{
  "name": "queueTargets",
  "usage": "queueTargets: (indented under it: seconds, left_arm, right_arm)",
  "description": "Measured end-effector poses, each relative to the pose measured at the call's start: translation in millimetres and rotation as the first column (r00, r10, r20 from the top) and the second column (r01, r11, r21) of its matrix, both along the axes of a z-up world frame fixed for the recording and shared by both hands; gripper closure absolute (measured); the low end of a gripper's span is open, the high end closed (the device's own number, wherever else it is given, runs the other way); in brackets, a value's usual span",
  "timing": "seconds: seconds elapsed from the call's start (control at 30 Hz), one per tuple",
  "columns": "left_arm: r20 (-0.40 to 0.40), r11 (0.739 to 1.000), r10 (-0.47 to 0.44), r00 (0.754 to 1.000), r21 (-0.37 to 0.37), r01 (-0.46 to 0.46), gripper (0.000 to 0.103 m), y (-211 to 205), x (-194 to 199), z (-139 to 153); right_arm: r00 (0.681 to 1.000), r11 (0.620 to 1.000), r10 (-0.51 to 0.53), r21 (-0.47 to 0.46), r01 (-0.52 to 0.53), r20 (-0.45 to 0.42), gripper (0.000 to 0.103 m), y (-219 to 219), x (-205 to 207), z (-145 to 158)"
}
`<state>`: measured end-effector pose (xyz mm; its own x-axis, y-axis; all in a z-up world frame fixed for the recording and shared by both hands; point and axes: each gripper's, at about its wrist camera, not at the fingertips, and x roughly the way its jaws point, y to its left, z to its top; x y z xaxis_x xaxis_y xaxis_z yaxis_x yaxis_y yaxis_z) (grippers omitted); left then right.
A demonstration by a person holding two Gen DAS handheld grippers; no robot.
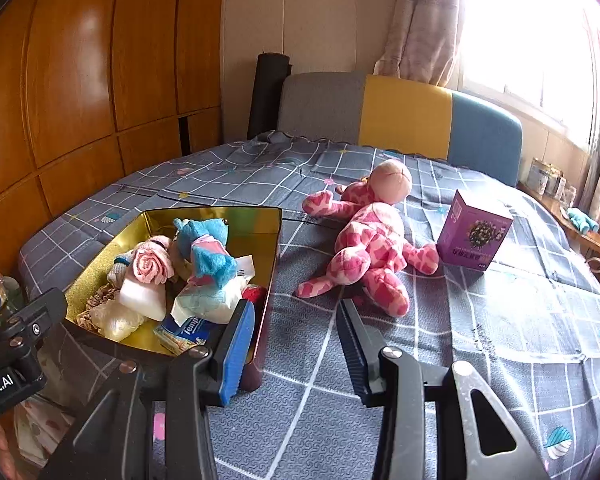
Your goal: Organize soft objects
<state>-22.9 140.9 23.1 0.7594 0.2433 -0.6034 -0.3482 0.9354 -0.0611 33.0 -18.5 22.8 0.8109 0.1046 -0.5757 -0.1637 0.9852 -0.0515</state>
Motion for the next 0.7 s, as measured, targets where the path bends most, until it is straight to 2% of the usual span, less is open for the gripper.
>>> queueTargets:
  seconds: [0.13,0.23,0.7]
  left_arm:
    - [0.012,0.999,-0.032,0.999,0.008,0.032,0.0,-8,-1,2]
    - [0.001,0.999,-0.049,0.999,0.007,0.049,0.0,-14,1,0]
    - [-0.011,0.994,-0.102,0.995,0.024,0.102,0.0,-35,-4,1]
  right_arm:
    - [0.998,0.998,-0.06,0.004,0.06,0.026,0.06,-18,-6,6]
    - [0.996,0.996,-0.089,0.02,0.088,0.012,0.06,-28,-5,4]
    - [0.998,0.998,-0.066,0.018,0.066,0.015,0.06,-25,-11,1]
